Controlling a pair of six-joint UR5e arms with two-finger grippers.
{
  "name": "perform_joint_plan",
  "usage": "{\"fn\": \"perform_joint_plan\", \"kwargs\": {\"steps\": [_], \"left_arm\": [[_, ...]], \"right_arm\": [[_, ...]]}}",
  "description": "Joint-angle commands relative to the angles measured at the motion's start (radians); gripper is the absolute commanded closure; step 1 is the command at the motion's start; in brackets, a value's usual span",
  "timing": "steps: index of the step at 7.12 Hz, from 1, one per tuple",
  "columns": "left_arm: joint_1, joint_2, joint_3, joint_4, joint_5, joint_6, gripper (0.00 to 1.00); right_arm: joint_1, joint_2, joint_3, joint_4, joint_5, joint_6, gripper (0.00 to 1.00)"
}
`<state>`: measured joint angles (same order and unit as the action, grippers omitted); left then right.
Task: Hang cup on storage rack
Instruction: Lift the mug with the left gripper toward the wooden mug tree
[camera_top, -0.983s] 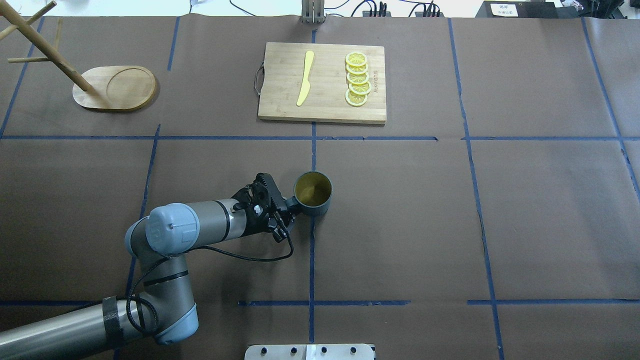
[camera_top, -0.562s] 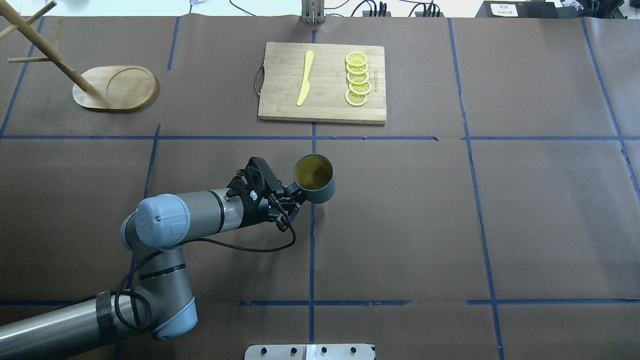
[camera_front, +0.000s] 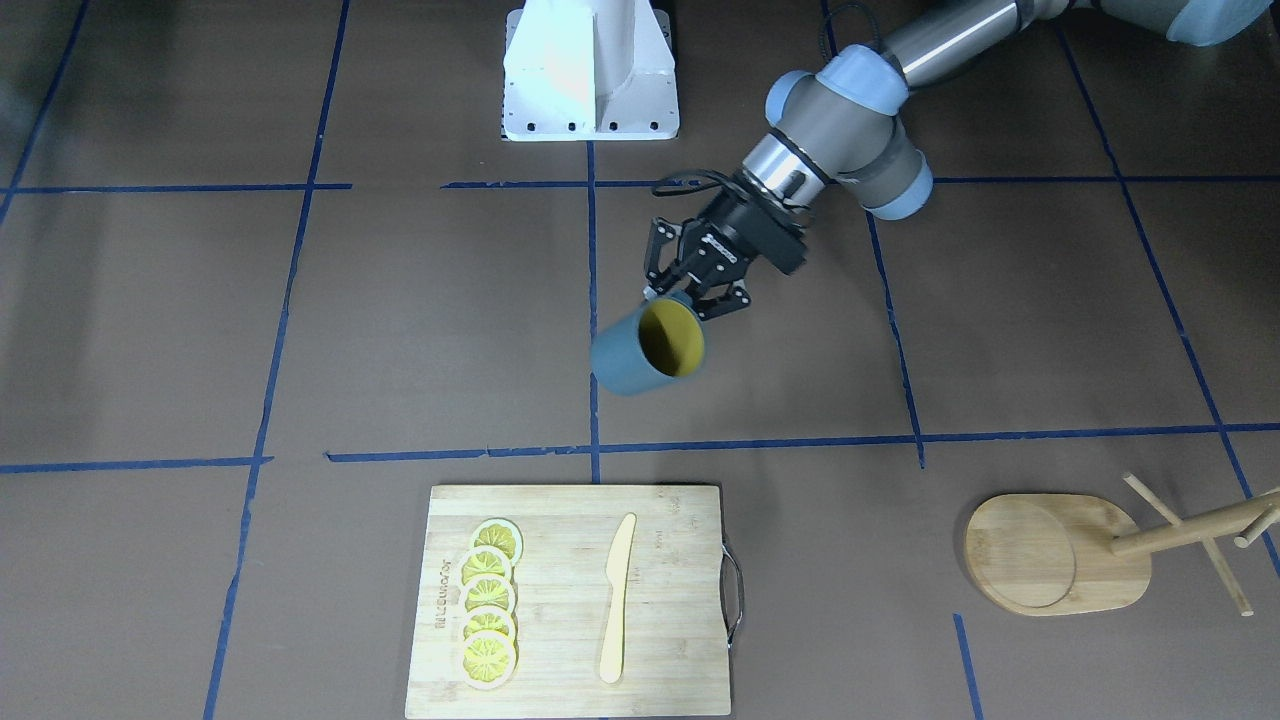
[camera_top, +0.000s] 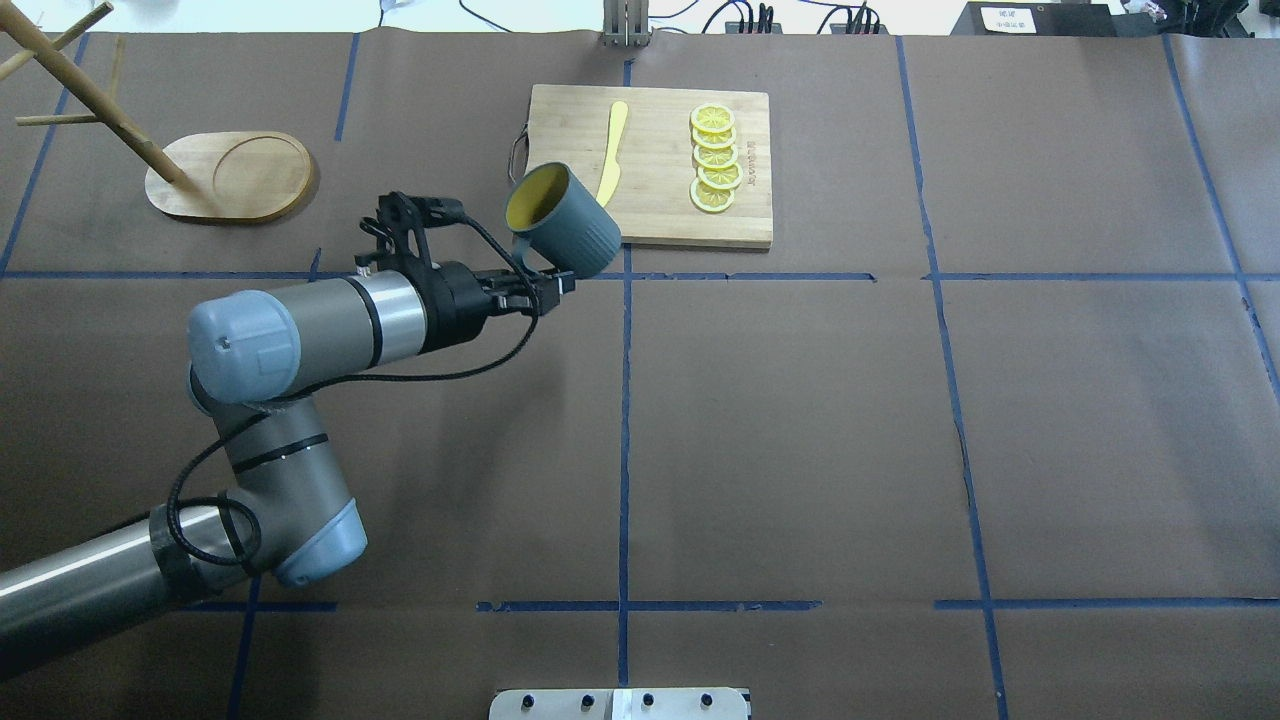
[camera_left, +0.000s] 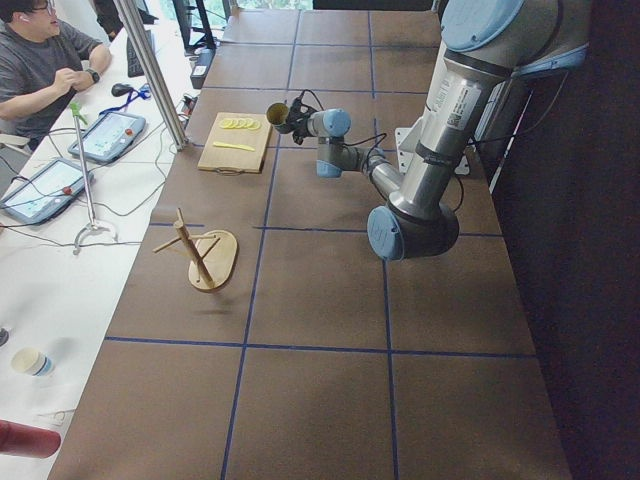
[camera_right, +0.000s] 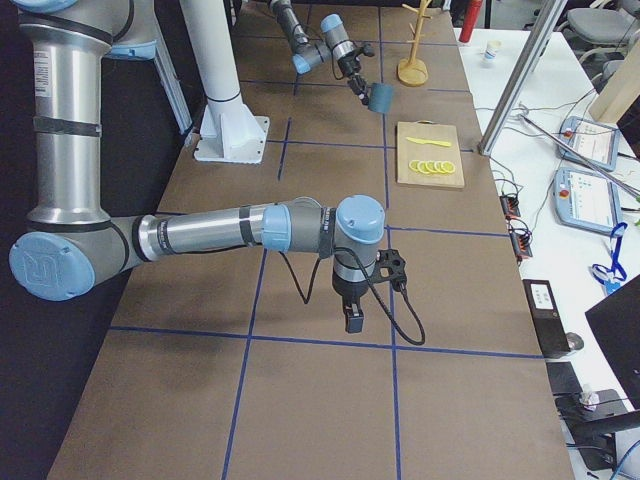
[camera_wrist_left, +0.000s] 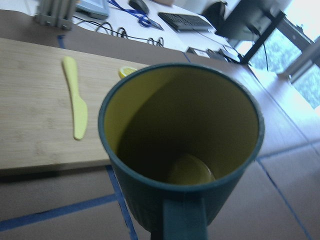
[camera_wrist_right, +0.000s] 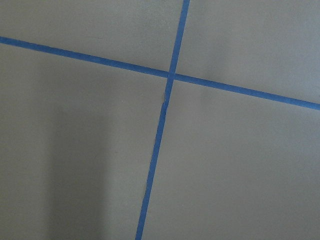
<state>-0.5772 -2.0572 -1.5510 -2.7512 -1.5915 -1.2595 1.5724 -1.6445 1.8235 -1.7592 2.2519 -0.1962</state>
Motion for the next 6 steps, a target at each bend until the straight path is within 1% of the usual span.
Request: {"fn": "perform_joint_plan", "kwargs": {"steps": [1, 2, 3, 4, 5, 6], "left_arm": [[-0.129, 0.002, -0.001, -0.015, -0.01, -0.487, 1.0], [-0.203, 0.002, 0.0, -0.015, -0.097, -0.738, 1.0], [-0.27, 0.002, 0.006, -0.016, -0.155, -0.934, 1.0], [-0.315, 0.002, 0.012, -0.048, -0.156, -1.121, 1.0], [-0.358, 0.002, 0.049, -0.133, -0.154, -1.267, 1.0], [-0.407, 0.002, 0.125, -0.263, -0.151, -1.413, 1.0]], "right_arm": [[0.0, 0.0, -0.001, 0.001, 0.0, -0.002, 0.0], [0.0, 0.0, -0.001, 0.001, 0.0, -0.002, 0.0], [0.0, 0.0, -0.001, 0.001, -0.002, -0.002, 0.0], [0.0, 0.0, -0.001, 0.001, -0.002, -0.002, 0.0], [0.0, 0.0, 0.0, 0.001, -0.002, -0.003, 0.0], [0.0, 0.0, 0.0, 0.001, -0.003, -0.003, 0.0]]}}
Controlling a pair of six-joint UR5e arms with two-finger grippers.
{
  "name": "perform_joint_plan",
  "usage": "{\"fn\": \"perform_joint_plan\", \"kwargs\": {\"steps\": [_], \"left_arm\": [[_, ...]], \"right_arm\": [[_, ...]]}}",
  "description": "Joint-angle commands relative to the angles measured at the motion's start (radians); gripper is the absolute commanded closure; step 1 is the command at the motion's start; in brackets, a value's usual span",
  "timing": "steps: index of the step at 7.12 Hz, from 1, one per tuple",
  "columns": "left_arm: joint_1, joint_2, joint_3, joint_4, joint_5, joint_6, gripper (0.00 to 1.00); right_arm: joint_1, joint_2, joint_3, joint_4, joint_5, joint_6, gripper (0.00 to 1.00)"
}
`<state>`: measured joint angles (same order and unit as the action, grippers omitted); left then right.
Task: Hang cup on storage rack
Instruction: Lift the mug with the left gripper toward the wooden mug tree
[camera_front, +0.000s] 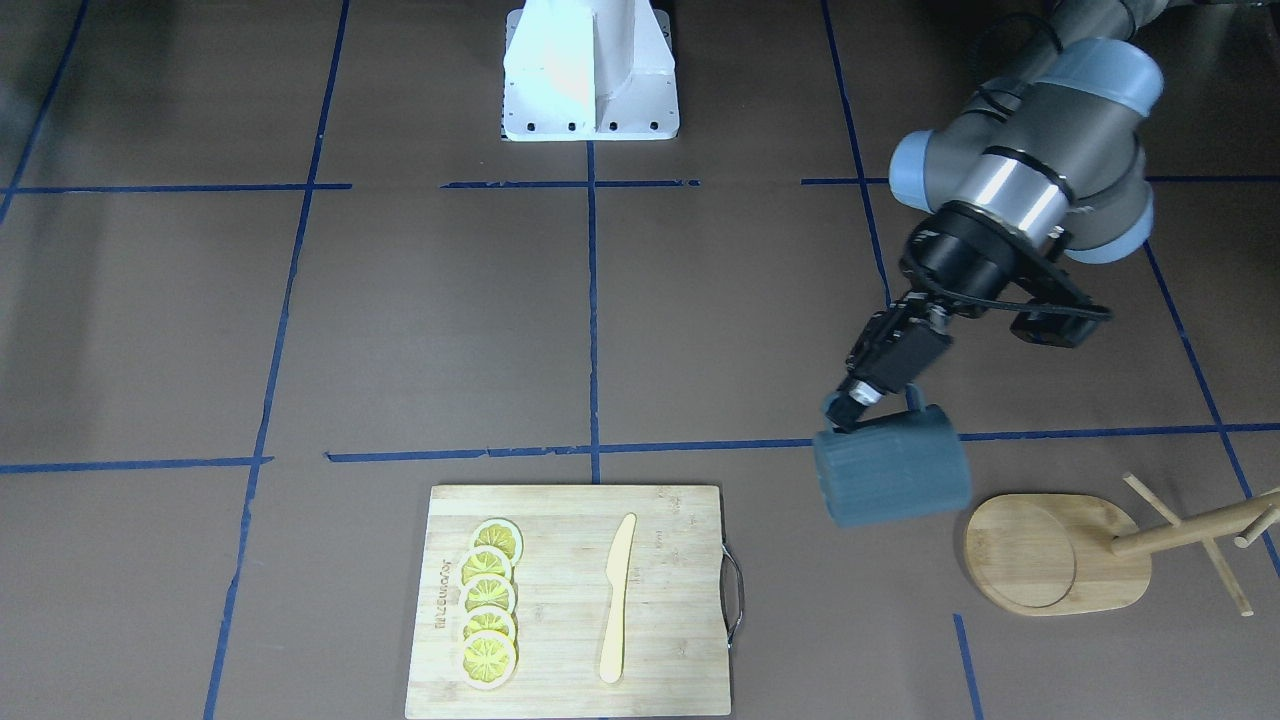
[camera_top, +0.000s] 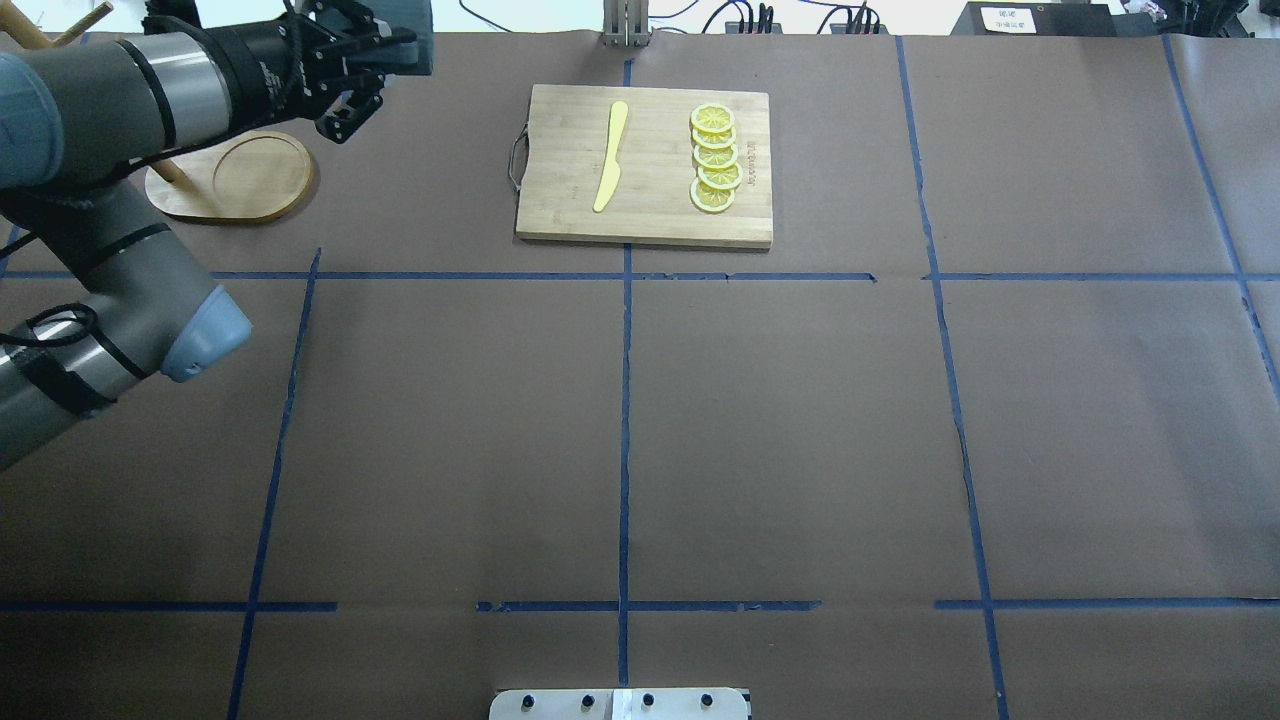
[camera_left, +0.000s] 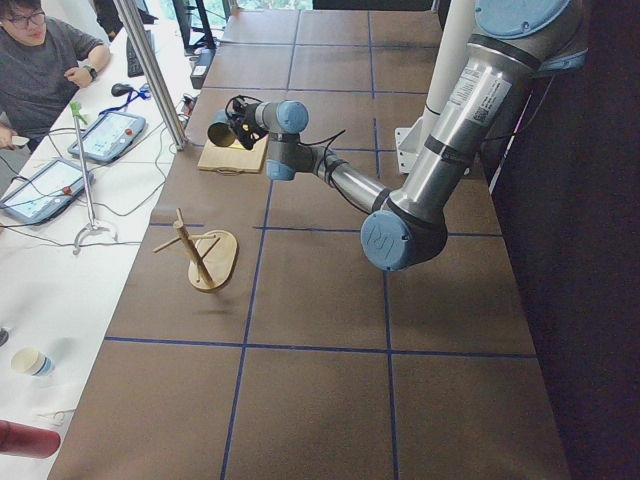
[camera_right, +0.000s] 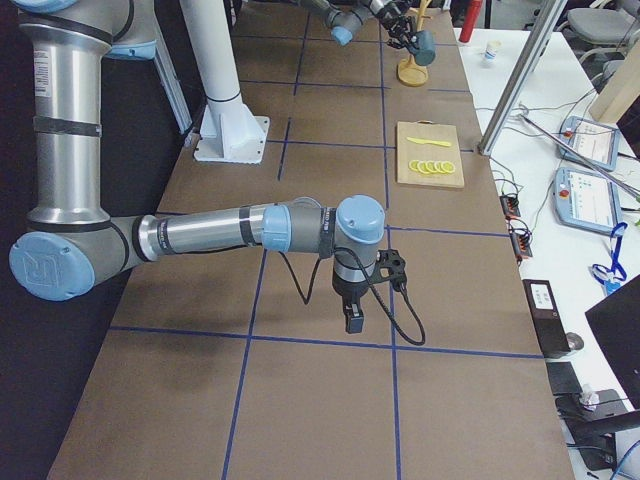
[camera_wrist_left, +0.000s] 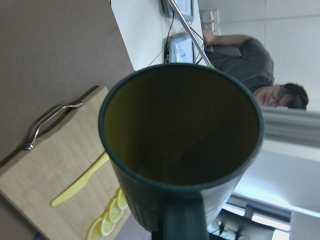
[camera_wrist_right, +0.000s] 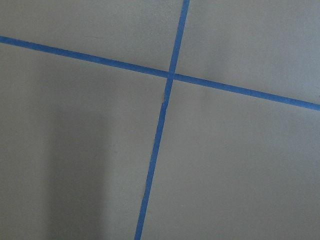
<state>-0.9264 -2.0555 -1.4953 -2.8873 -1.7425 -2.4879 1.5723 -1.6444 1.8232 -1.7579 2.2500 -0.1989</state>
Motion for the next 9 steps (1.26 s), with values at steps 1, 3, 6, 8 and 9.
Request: {"fn": "perform_joint_plan", "kwargs": {"steps": [1, 3, 6, 8, 9], "left_arm": [[-0.081, 0.0, 0.155, -0.293, 0.026, -0.291, 1.0], [-0.083, 0.002, 0.321, -0.607, 0.138, -0.381, 1.0], [-0.091, 0.003, 0.465, -0.835, 0.224, -0.379, 1.0], [-0.094, 0.017, 0.517, -0.897, 0.224, -0.379, 1.0], [-0.1, 0.029, 0.52, -0.911, 0.225, -0.381, 1.0]], "right_arm": [[0.0, 0.0, 0.002, 0.002, -0.001, -0.001, 0.0], [0.0, -0.002, -0.002, 0.032, -0.003, 0.001, 0.0], [0.0, -0.002, 0.001, 0.034, -0.003, 0.001, 0.0], [0.0, -0.002, 0.001, 0.035, -0.003, 0.001, 0.0], [0.0, -0.002, 0.002, 0.035, -0.003, 0.001, 0.0]]}}
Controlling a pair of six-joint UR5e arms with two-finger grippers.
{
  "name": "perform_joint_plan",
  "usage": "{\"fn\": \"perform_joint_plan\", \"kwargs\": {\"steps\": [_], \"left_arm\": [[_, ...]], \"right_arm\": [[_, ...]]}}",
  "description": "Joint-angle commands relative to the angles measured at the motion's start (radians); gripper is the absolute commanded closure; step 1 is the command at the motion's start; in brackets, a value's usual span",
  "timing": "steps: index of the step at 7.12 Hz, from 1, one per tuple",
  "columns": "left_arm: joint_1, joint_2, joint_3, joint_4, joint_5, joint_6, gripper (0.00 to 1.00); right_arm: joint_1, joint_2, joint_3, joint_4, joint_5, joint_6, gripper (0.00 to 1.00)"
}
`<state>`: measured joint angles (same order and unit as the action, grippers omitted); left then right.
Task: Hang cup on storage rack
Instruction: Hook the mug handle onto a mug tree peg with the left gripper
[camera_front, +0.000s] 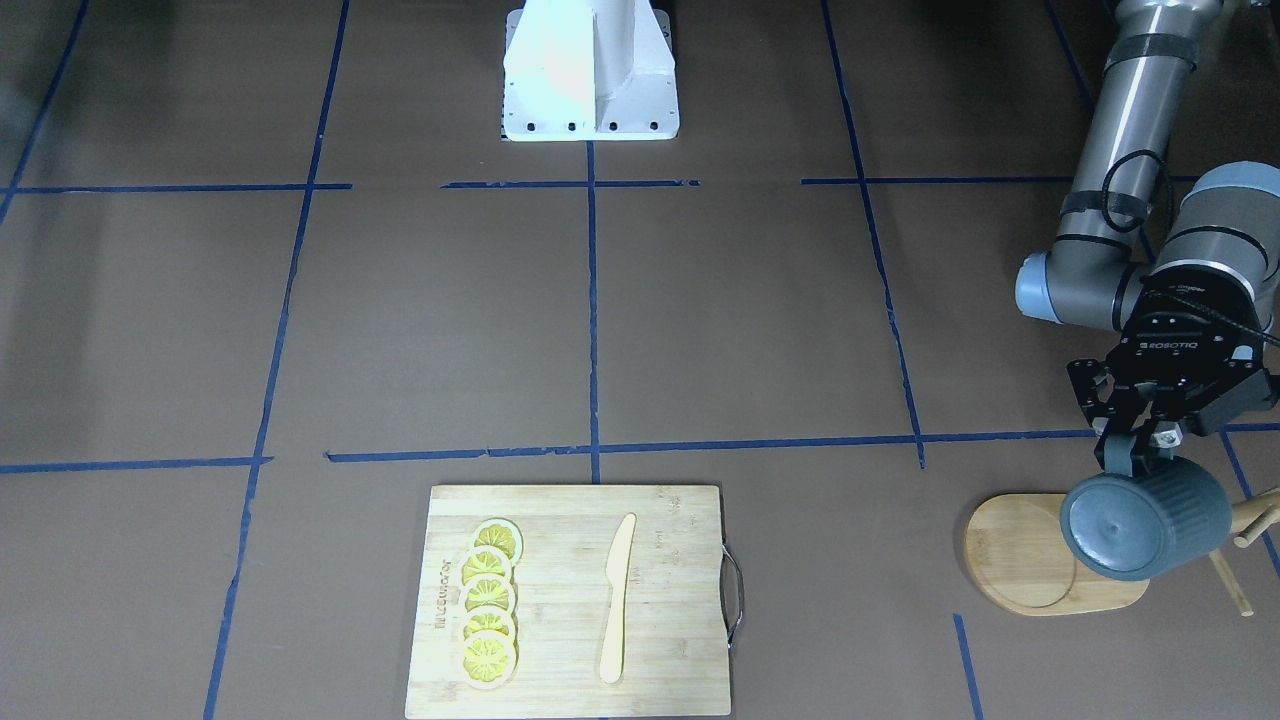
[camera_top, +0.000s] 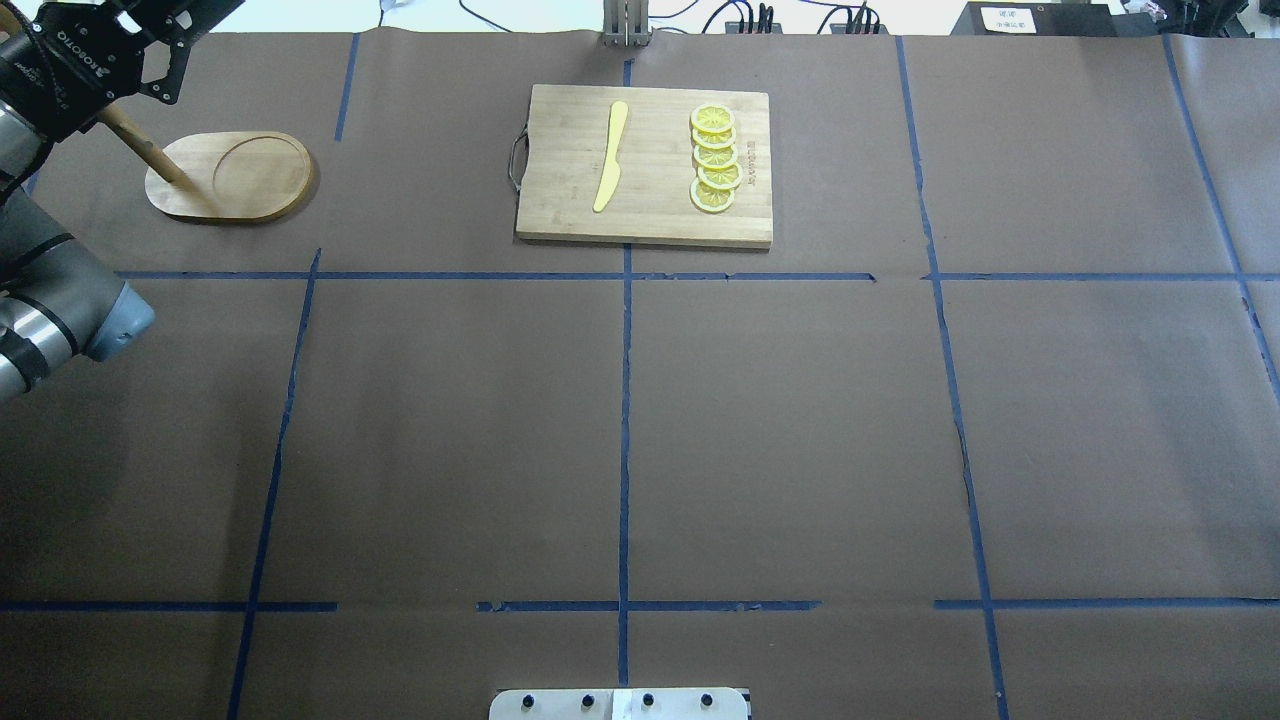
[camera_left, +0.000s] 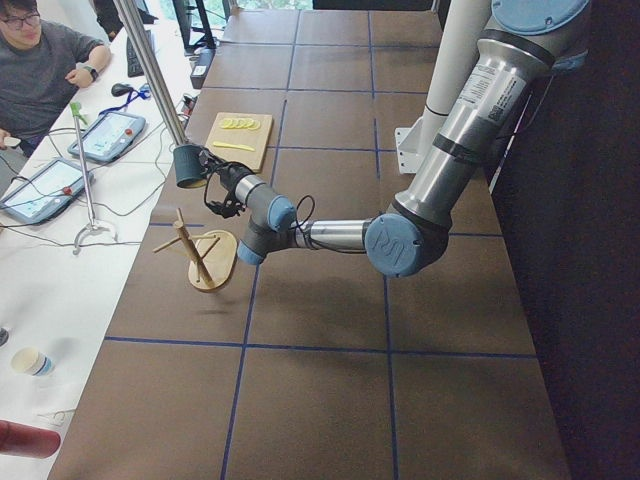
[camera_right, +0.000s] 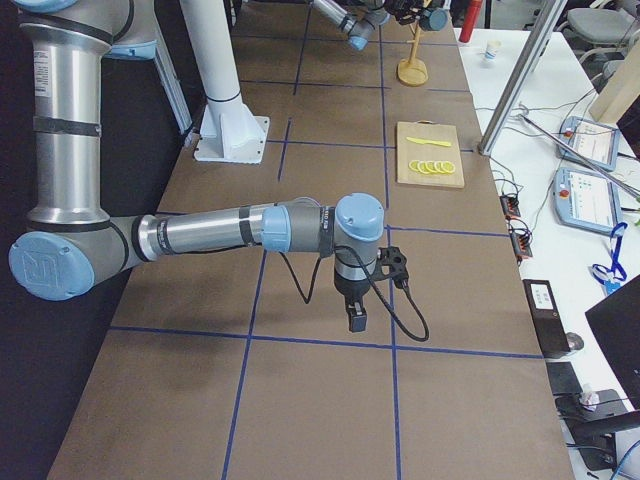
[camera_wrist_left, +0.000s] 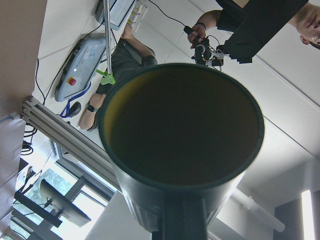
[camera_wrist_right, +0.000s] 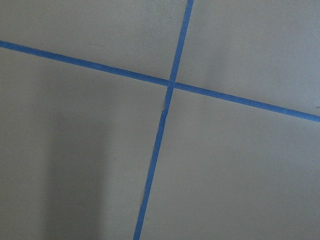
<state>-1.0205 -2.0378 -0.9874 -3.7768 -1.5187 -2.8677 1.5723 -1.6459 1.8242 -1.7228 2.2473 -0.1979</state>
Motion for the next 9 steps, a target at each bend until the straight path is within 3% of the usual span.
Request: {"fn": "perform_joint_plan", "kwargs": {"steps": [1, 3, 9], "left_arm": [[-0.006, 0.013, 0.03, -0.04, 0.008, 0.001, 1.0], [-0.029, 0.011, 0.111, -0.099, 0.012, 0.002, 1.0], [-0.029, 0.014, 0.147, -0.112, 0.028, 0.005, 1.0]], "right_arm": [[0.0, 0.0, 0.001, 0.0, 0.0, 0.0, 0.0], [0.0, 0.0, 0.001, 0.0, 0.0, 0.0, 0.0], [0.0, -0.003, 0.001, 0.0, -0.002, 0.0, 0.0]]}}
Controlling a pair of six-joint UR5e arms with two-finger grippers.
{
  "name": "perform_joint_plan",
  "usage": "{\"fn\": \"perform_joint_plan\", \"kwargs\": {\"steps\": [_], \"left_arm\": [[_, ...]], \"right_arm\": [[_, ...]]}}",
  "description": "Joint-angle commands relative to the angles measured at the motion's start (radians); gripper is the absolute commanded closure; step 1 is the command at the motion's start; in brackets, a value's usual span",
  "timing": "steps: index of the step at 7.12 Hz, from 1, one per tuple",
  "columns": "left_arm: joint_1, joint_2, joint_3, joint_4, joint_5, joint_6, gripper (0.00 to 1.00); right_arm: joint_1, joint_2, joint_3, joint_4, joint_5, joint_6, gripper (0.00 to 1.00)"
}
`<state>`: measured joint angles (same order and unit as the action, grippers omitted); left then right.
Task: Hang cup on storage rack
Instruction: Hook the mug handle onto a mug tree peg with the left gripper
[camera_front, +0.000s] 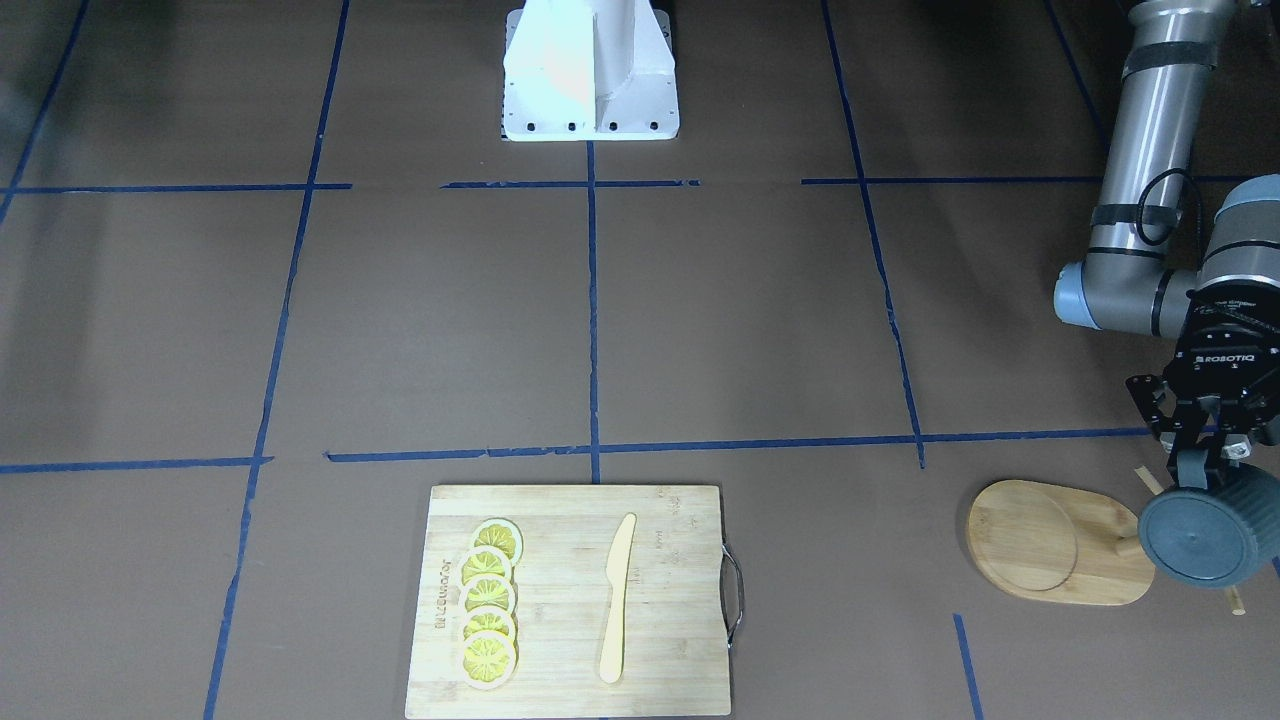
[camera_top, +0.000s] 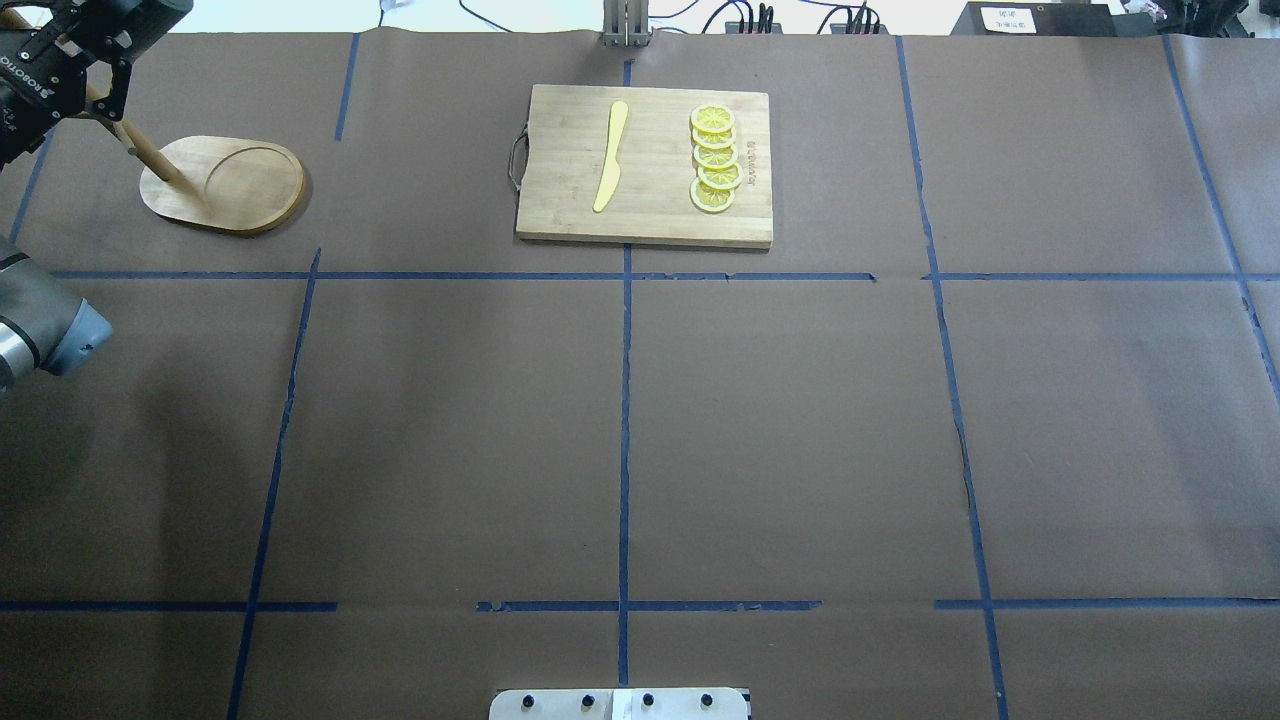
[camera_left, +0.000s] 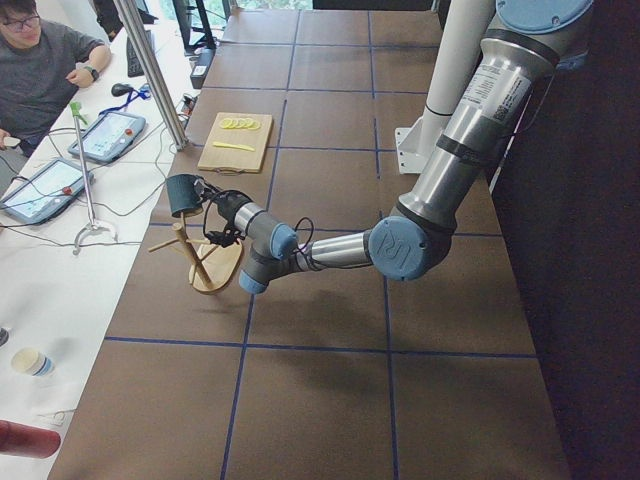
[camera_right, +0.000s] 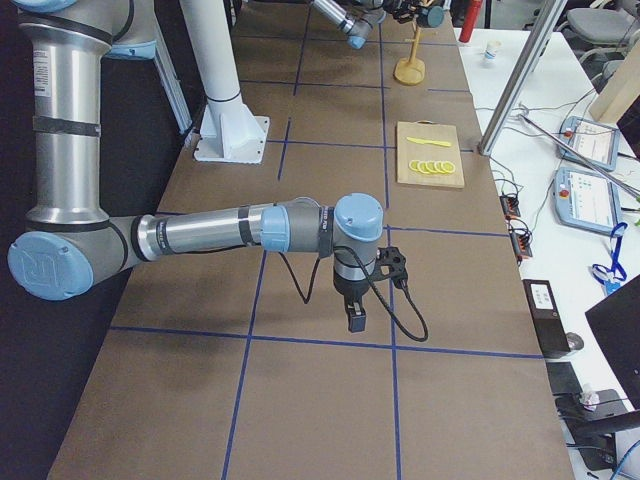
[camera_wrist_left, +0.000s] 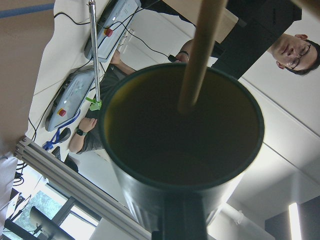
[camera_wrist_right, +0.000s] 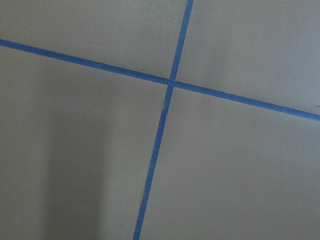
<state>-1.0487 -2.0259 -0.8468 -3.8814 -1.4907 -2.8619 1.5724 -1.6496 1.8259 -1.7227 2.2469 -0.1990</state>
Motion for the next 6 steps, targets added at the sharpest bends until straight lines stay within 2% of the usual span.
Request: {"fn": "perform_joint_plan", "kwargs": {"steps": [1, 6], "left_arm": [[0.002, 0.021, 0.03, -0.045, 0.0, 0.0, 1.0], [0.007, 0.041, 0.035, -0.053, -0.002, 0.0, 0.95]], "right_arm": [[0.0, 0.001, 0.001, 0.0, -0.001, 0.001, 0.0], [0.0, -0.001, 0.0, 0.0, 0.0, 0.001, 0.0]]}}
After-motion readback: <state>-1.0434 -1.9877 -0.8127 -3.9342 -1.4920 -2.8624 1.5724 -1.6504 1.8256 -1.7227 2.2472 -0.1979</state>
